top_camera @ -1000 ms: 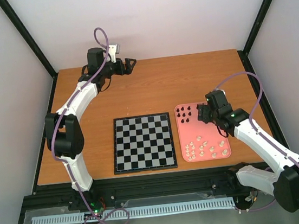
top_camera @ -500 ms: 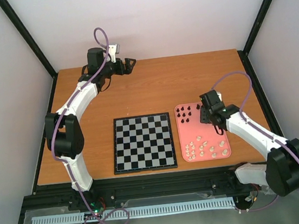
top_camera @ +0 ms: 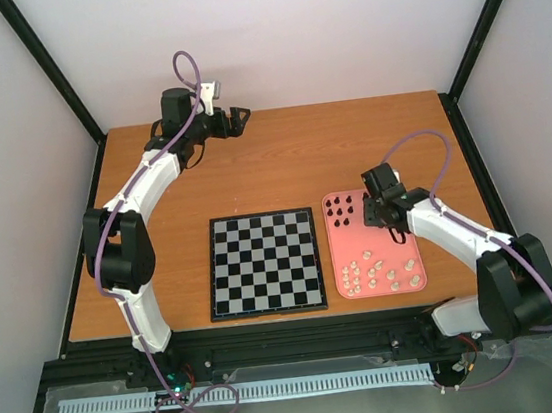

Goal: Set up the chess pieces on the board
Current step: Pick up the chess piece from the storage box.

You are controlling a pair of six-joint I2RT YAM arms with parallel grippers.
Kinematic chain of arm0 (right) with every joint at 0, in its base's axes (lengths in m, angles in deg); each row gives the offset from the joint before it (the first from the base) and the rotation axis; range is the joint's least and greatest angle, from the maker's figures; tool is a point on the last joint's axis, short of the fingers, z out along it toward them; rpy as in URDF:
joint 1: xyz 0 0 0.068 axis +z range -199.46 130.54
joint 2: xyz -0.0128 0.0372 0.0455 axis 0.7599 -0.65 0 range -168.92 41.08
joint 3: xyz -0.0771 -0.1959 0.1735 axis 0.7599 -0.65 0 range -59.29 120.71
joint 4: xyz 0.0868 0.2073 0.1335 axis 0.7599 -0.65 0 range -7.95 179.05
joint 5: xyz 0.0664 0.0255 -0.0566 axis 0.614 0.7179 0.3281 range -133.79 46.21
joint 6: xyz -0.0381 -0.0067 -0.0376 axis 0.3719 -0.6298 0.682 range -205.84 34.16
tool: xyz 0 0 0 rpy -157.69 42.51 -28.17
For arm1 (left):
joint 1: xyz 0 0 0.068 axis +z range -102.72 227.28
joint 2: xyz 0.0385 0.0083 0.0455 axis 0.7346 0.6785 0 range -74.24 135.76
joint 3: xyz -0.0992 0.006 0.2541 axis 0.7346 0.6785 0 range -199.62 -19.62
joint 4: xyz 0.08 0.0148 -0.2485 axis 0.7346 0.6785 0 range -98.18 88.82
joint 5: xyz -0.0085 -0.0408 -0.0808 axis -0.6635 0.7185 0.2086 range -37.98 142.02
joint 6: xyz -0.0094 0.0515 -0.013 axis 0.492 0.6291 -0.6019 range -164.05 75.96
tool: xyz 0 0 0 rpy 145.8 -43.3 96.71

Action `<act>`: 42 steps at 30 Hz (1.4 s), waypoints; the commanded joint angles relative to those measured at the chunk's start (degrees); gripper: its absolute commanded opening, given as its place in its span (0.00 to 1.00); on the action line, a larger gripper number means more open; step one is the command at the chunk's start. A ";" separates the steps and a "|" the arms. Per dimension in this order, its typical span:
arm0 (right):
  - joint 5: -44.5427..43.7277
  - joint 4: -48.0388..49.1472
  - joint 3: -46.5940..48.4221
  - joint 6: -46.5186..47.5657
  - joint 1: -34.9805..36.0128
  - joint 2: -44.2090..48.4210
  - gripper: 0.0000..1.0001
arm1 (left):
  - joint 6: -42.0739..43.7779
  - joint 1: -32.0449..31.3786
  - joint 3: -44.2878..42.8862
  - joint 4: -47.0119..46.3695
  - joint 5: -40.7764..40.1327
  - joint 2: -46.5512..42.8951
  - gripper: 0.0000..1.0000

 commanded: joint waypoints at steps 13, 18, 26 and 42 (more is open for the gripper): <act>-1.39 0.25 2.17 -0.02 -1.03 -2.89 0.39 | 1.30 -0.15 -1.66 0.12 -0.86 -0.37 1.00; 0.15 0.26 1.72 0.30 -1.82 -1.57 0.43 | 1.22 -0.15 -2.44 0.80 -0.86 0.34 1.00; 3.47 1.21 0.71 1.07 -2.11 -3.13 0.43 | 1.06 -0.15 -1.78 0.56 -0.94 -0.29 1.00; 4.06 0.44 1.20 1.00 -3.23 -6.43 0.37 | 1.12 -0.15 -3.09 1.12 -1.17 1.53 1.00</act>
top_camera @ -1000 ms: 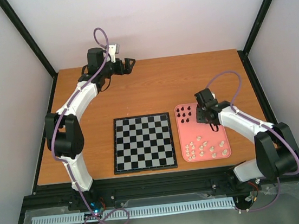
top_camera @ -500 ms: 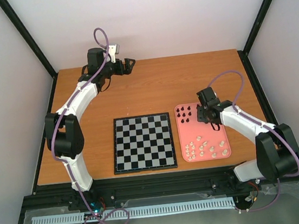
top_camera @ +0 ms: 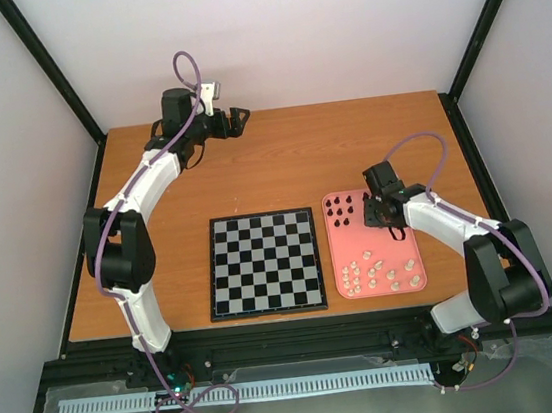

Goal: Set up the chess pieces on the board
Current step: Pick up the chess piece from the storage box.

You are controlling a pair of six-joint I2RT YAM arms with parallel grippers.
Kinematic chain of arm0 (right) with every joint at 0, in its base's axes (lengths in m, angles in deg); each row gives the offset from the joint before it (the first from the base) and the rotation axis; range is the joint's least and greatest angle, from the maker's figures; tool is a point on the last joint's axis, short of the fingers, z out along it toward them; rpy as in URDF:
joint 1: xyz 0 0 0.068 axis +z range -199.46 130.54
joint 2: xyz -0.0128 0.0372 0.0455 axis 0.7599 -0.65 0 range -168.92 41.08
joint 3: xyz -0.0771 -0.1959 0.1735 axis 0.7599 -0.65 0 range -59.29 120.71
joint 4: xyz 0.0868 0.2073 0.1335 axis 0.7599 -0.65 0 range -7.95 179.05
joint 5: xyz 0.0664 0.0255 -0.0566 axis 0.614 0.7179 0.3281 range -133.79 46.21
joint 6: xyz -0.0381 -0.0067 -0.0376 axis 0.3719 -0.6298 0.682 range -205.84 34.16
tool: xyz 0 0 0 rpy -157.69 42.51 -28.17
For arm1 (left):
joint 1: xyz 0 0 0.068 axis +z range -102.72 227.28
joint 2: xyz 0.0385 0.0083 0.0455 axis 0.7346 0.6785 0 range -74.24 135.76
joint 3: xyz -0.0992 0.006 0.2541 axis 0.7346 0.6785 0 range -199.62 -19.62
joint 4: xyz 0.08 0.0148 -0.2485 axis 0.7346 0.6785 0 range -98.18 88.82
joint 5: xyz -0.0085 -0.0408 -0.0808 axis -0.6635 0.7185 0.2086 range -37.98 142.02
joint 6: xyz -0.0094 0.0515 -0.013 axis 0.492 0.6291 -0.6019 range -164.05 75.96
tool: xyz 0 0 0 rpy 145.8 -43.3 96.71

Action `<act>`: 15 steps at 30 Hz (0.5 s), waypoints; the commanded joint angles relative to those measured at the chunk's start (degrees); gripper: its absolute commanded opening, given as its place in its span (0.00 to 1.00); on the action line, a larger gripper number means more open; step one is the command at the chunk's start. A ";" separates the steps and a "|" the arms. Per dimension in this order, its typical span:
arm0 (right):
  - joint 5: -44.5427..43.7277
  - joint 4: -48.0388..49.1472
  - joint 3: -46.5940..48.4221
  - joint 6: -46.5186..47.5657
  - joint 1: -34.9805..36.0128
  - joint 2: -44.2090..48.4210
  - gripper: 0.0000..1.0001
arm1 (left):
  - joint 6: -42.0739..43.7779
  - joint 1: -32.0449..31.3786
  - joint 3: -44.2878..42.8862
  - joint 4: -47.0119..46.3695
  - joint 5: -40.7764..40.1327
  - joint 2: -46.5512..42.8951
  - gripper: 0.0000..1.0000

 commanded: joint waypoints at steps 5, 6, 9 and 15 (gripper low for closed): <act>-1.23 -0.61 0.18 -0.22 -0.56 -0.58 0.36 | 1.20 -0.15 -3.00 0.42 -0.51 1.41 1.00; -1.53 -0.53 0.07 -0.27 -0.58 -0.54 0.36 | 1.18 -0.15 -3.01 0.36 -0.45 1.52 1.00; -2.23 -0.34 -0.31 -0.40 -0.60 -0.51 0.36 | 1.13 -0.16 -3.09 0.33 -0.44 1.70 1.00; -2.66 0.19 -0.81 -0.43 -1.03 -0.90 0.36 | 0.99 -0.15 -3.18 0.41 -0.49 1.73 1.00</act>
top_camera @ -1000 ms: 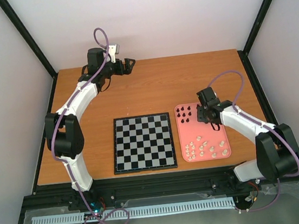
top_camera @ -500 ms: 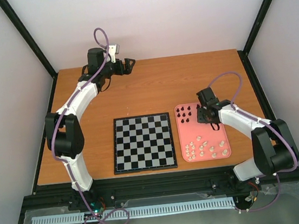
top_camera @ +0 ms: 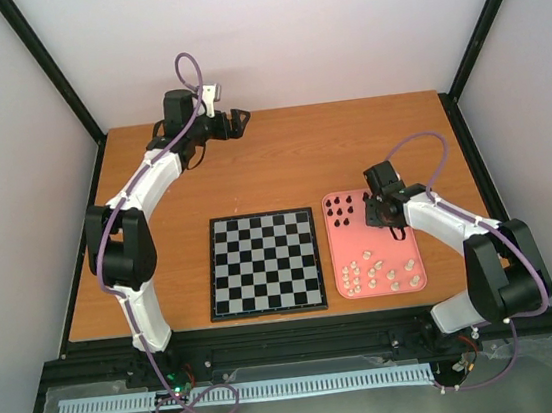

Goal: Set up the chess pieces on the board
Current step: Pick up the chess piece from the storage box.

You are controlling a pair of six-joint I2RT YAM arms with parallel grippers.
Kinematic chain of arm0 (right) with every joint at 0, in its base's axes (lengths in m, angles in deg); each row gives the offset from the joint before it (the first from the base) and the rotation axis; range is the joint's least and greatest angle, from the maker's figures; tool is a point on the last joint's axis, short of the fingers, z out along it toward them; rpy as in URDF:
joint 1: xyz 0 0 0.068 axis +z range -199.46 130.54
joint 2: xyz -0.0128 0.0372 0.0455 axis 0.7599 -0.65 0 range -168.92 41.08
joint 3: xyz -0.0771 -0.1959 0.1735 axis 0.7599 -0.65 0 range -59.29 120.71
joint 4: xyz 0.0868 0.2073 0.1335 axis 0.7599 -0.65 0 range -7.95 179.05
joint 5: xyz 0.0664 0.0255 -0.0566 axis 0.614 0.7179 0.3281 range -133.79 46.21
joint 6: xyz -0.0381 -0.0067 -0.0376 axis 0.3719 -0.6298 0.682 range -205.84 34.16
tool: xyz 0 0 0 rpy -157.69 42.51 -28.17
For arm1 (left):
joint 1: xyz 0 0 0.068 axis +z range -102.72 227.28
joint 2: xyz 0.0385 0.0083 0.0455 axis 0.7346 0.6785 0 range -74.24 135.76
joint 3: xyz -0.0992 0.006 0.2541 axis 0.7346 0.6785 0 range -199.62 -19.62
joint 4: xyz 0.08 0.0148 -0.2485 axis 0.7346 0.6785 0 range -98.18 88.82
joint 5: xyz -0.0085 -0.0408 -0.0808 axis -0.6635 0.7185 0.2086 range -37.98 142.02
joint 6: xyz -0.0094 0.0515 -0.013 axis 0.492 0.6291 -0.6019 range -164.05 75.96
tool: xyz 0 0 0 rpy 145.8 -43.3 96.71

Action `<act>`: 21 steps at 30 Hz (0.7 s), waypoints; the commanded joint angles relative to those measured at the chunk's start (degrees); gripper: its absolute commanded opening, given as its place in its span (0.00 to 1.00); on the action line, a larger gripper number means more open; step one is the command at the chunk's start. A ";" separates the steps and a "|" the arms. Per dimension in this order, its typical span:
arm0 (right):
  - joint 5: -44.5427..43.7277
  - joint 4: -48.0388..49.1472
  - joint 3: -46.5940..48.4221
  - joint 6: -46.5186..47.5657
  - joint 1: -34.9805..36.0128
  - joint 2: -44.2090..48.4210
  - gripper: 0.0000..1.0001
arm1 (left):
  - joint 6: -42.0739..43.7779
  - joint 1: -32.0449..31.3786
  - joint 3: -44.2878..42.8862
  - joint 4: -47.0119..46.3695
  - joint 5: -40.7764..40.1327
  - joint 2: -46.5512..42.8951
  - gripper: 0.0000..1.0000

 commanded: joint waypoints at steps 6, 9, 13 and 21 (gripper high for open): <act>-1.21 1.06 -0.99 -0.02 -1.43 -0.79 0.35 | 0.97 -0.15 -3.01 0.17 -0.30 0.64 1.00; -0.67 1.33 -1.00 0.52 -1.71 -1.47 0.35 | 1.04 -0.15 -3.10 0.18 -0.27 0.75 1.00; -0.49 1.54 -0.74 0.80 -1.77 -1.90 0.35 | 1.06 -0.15 -3.10 0.27 -0.27 0.70 1.00; -0.07 1.99 -0.44 1.17 -1.83 -2.61 0.34 | 1.15 -0.15 -3.10 0.27 -0.39 0.90 1.00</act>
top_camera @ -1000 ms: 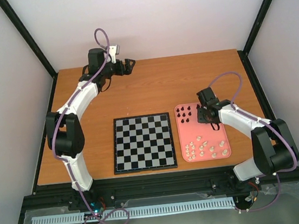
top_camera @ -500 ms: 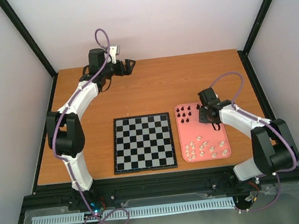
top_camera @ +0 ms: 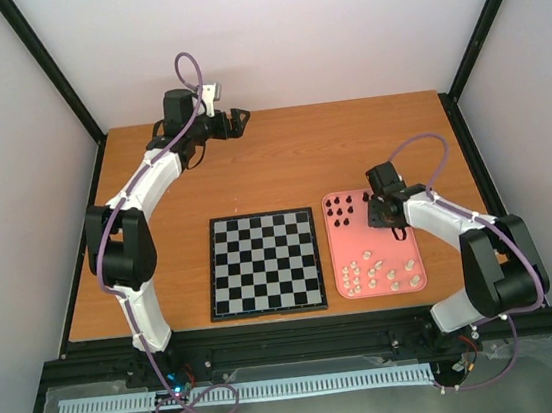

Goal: Set up the chess pieces on the board
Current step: Pick up the chess piece from the storage box.

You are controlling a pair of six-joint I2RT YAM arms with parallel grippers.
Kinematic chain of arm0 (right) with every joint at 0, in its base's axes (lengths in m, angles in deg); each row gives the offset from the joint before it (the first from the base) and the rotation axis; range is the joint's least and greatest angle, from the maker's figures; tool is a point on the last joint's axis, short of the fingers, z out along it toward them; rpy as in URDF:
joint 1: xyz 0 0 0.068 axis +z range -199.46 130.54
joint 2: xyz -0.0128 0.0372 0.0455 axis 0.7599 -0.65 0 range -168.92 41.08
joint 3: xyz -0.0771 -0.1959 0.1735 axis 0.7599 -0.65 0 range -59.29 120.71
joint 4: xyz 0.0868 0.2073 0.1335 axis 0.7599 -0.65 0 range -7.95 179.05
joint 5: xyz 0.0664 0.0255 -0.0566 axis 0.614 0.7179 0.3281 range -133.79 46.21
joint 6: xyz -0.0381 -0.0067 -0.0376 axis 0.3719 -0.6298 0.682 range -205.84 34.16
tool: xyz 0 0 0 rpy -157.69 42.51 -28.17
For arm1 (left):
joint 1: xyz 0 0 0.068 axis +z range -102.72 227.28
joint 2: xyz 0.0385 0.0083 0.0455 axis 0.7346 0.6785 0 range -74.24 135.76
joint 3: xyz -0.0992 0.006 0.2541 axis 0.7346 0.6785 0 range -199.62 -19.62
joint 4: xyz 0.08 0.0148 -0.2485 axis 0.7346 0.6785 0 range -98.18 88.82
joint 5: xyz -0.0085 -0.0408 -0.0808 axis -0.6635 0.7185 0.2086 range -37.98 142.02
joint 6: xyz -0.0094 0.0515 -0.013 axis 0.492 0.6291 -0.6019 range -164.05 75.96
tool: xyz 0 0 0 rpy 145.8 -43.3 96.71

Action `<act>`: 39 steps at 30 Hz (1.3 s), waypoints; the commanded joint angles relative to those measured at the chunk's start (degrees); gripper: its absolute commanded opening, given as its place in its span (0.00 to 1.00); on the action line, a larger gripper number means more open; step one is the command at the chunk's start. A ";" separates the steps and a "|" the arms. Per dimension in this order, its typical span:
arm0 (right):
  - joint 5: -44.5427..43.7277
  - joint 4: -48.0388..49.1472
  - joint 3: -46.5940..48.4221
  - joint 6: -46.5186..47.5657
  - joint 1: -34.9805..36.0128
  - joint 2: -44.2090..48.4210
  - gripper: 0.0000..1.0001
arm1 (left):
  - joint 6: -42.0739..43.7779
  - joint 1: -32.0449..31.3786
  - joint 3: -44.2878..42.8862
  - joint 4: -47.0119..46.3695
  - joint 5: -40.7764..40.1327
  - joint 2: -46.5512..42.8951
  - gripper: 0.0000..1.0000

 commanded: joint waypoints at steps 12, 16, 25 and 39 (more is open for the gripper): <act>1.38 2.01 0.36 0.85 -0.37 -2.26 0.25 | 1.32 -0.15 -2.90 0.46 -0.31 0.81 1.00; 1.35 2.18 0.45 0.92 -0.30 -2.54 0.23 | 1.37 -0.16 -2.99 0.56 -0.31 0.90 1.00; 1.55 2.29 1.04 1.22 -0.35 -3.58 0.15 | 1.50 -0.17 -3.14 0.62 -0.48 1.12 1.00; 5.12 0.47 1.96 1.69 -0.32 -0.42 0.09 | 1.81 -0.15 -3.39 1.18 -0.93 1.09 1.00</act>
